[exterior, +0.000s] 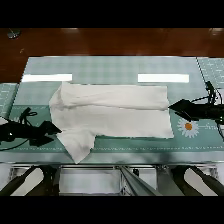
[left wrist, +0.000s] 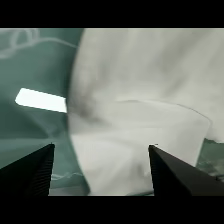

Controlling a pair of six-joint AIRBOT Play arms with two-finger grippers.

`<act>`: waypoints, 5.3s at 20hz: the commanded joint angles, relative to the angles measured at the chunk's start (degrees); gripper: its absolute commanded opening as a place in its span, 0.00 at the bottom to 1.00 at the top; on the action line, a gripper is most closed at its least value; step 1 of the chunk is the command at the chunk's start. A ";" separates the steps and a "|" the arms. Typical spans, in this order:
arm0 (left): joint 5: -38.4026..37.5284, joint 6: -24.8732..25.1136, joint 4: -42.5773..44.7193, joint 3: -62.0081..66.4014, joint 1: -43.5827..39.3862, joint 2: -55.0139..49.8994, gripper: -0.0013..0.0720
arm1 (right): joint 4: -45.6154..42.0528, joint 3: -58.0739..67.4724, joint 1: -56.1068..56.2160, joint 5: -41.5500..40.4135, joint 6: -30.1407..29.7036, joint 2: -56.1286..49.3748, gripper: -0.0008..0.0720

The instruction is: Fold the shirts.

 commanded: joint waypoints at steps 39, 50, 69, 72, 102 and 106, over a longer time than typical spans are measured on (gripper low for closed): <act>17.07 5.68 -11.02 33.57 -16.55 -21.49 0.06 | -1.77 26.38 10.73 -3.30 12.41 -26.53 0.03; 13.00 -1.66 -5.60 55.78 -17.55 -41.38 0.08 | -1.90 41.75 12.33 -2.80 15.45 -40.09 0.09; 15.15 -2.29 1.60 43.52 -28.87 -20.31 0.66 | -7.13 44.50 15.15 10.88 13.86 -44.04 0.03; 21.73 -1.66 0.59 43.74 -37.46 -21.38 0.06 | -12.48 45.62 14.60 11.32 14.49 -36.20 0.03; -4.44 -4.85 9.44 67.41 -31.65 -25.64 0.06 | -11.47 44.24 42.97 1.62 25.16 -19.19 0.04; 6.08 -4.20 9.03 38.01 -23.41 -0.33 0.06 | -7.82 62.05 51.89 1.77 26.03 -37.09 0.04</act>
